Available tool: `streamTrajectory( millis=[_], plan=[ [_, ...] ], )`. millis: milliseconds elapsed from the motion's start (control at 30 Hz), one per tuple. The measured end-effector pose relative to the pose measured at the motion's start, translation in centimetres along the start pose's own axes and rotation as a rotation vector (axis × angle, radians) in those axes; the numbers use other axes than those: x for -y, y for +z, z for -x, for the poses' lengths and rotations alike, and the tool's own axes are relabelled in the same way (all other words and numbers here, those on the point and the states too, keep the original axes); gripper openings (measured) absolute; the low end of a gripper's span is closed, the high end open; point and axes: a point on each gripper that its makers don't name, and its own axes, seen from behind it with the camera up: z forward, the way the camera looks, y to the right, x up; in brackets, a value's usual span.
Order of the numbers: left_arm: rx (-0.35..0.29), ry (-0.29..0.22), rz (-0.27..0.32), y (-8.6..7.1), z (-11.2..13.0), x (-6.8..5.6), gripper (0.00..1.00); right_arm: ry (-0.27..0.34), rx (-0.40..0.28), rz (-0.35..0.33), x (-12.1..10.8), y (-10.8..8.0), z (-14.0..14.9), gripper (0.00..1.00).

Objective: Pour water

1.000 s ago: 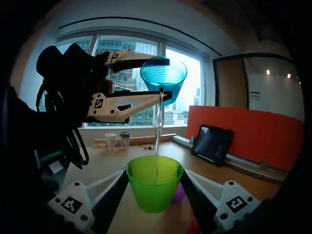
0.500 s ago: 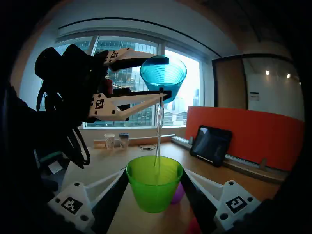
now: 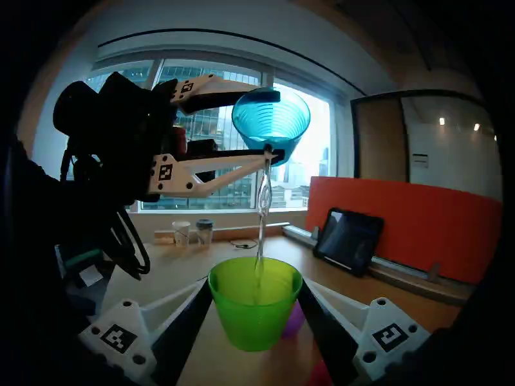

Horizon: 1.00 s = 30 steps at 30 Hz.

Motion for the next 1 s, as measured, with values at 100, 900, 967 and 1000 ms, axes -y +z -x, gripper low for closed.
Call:
streamTrajectory(
  millis=[100, 900, 967, 1000],
  plan=[
    [-0.002, 0.017, 0.001, 0.1, -0.1, 0.1, 0.86, 0.0, -0.001, 0.0, 0.0, 0.0, 0.0, 0.92],
    [-0.01, 0.151, -0.004, 0.6, -1.0, 0.9, 0.86, 0.0, -0.01, 0.007, -0.4, 0.0, -0.2, 0.92],
    [-0.012, 0.166, -0.004, 0.7, -1.2, 1.0, 0.86, 0.001, -0.013, 0.009, -0.5, -0.1, -0.2, 0.91],
    [-0.013, 0.173, -0.005, 0.7, -1.2, 1.1, 0.86, 0.001, -0.014, 0.009, -0.6, -0.1, -0.3, 0.91]
  ],
)
